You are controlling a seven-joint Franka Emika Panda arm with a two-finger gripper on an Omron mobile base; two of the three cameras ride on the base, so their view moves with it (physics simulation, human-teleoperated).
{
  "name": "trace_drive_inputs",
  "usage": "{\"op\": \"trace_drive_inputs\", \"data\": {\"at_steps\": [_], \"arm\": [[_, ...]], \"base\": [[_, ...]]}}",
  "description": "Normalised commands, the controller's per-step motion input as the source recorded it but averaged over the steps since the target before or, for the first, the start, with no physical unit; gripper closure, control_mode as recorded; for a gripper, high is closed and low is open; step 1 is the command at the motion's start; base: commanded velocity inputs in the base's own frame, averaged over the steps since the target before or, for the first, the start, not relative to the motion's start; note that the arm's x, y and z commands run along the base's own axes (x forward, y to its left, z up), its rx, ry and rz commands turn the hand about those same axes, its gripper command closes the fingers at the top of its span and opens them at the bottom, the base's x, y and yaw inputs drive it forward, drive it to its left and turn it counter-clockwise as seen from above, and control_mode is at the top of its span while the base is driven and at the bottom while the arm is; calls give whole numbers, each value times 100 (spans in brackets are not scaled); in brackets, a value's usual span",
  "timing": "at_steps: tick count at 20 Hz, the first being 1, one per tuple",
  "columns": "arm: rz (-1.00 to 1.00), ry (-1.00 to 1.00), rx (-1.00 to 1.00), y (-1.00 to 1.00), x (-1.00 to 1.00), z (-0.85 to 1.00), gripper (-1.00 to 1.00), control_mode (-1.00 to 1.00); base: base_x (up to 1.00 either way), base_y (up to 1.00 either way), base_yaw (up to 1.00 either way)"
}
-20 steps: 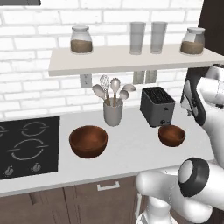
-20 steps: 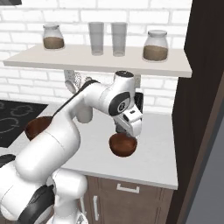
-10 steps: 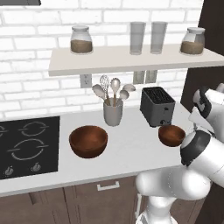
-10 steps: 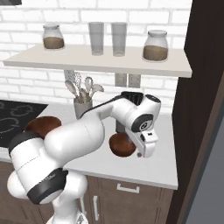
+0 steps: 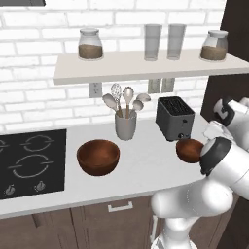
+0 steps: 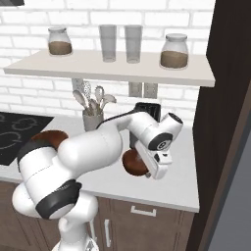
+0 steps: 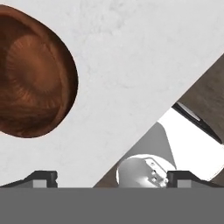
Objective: Pick up the bowls on the counter and stack them on top of one another in the open cabinet. Place the smaller bowl on top of the larger bowl.
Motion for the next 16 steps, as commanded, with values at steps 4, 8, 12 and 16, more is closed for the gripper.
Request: {"op": "trace_drive_inputs", "data": {"at_steps": [4, 8, 12, 16], "arm": [[0, 7, -3, 34, 9, -1, -100, -100], [0, 0, 0, 6, 0, -6, -100, -100], [0, 2, -5, 1, 0, -44, -100, -100], [0, 0, -1, 0, 31, -22, -100, -100]], "base": [[0, 0, 0], [0, 0, 0], [0, 0, 0], [0, 0, 0]]}}
